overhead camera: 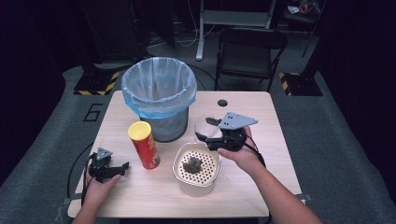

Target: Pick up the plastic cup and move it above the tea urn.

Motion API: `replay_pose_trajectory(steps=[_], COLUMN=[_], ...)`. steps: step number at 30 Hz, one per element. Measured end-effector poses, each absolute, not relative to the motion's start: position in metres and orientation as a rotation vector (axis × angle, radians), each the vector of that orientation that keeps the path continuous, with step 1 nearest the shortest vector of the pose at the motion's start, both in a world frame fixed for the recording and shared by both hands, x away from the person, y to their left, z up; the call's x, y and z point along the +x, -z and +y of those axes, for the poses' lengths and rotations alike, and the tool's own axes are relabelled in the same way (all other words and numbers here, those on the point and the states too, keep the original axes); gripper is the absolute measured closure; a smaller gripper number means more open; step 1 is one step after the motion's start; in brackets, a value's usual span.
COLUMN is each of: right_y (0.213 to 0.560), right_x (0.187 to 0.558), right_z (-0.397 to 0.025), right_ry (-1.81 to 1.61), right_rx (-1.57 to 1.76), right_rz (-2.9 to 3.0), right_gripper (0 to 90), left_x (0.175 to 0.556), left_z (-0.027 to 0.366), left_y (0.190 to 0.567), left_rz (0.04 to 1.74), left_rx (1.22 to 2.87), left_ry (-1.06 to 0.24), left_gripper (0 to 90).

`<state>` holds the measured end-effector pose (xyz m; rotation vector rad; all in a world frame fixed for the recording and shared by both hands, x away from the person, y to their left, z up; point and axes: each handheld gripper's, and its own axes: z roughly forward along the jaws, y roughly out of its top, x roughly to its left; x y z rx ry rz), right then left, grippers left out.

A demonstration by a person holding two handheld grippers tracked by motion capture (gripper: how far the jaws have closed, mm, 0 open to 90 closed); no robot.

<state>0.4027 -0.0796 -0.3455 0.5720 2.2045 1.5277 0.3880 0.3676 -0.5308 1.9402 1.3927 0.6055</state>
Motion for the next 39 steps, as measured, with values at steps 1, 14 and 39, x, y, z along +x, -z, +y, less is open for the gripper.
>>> replay_pose_trajectory(steps=[1,14,39], right_y=[0.345,0.334,0.251], right_x=[0.405,0.415,0.429], right_z=[-0.081,-0.085,-0.064], right_ry=[-1.559,-1.645,-1.621], right_rx=[0.597,0.806,0.78], right_rz=[2.21,2.284,2.198], right_gripper=[36.2,36.0,36.4], left_x=[0.388,0.388,0.388], left_z=[0.368,0.368,0.367], left_y=[0.531,0.531,0.531], left_rz=[1.393,1.393,1.392], left_rx=[1.94,1.939,1.934], left_ry=[-0.605,-0.605,-0.609], left_gripper=[12.1,12.1,12.1])
